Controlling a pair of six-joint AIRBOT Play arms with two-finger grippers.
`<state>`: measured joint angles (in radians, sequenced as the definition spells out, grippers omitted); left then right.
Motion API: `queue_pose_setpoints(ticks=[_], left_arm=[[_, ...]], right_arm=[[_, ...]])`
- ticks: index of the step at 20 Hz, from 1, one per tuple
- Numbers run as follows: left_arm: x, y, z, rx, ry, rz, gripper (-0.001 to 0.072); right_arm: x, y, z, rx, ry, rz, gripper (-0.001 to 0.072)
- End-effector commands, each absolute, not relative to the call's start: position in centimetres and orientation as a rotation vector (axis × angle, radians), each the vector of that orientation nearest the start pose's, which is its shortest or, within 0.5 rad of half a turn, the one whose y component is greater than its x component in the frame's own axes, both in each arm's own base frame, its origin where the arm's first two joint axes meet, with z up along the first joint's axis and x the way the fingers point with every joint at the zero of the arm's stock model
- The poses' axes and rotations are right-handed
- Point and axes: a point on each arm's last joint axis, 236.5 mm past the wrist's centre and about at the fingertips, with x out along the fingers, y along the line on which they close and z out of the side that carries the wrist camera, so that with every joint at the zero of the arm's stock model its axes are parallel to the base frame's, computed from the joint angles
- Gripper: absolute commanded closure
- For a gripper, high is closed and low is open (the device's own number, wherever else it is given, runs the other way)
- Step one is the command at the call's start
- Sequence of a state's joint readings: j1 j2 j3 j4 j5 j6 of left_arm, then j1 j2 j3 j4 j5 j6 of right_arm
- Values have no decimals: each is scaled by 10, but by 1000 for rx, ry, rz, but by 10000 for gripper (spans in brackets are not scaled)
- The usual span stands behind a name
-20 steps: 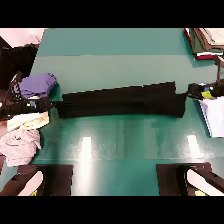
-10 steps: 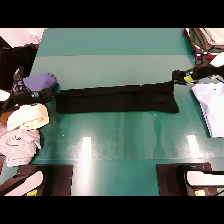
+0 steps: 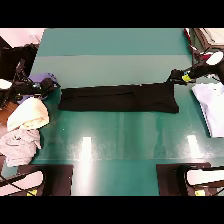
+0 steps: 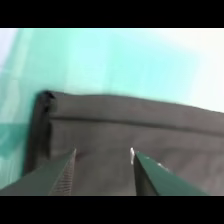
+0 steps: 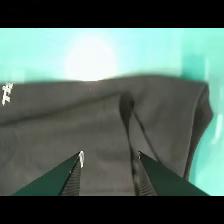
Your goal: Fold the shirts.
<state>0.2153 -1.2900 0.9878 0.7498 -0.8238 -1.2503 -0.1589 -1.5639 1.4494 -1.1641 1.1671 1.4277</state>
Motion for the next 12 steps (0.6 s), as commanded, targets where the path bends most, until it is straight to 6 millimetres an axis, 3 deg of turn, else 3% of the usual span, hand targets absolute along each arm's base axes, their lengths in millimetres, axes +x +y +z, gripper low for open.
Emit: queue_pose_setpoints(ticks=[1,2,3,4,8,12], left_arm=[[431,-51,31,-657,984,-274,283],[425,-56,30,-662,1009,-295,324],[419,-61,29,-661,1036,-318,584],[414,-65,29,-644,1051,-352,678],[396,-80,28,-643,1122,-417,685],[382,-128,28,-577,1170,-524,685]], right_arm=[[437,3,11,448,1294,260,299],[431,-7,8,479,1307,258,295],[426,-20,4,507,1312,242,170],[421,-29,-1,543,1313,232,57],[407,-45,-27,698,1342,269,59],[408,-37,-57,795,1382,340,61]])
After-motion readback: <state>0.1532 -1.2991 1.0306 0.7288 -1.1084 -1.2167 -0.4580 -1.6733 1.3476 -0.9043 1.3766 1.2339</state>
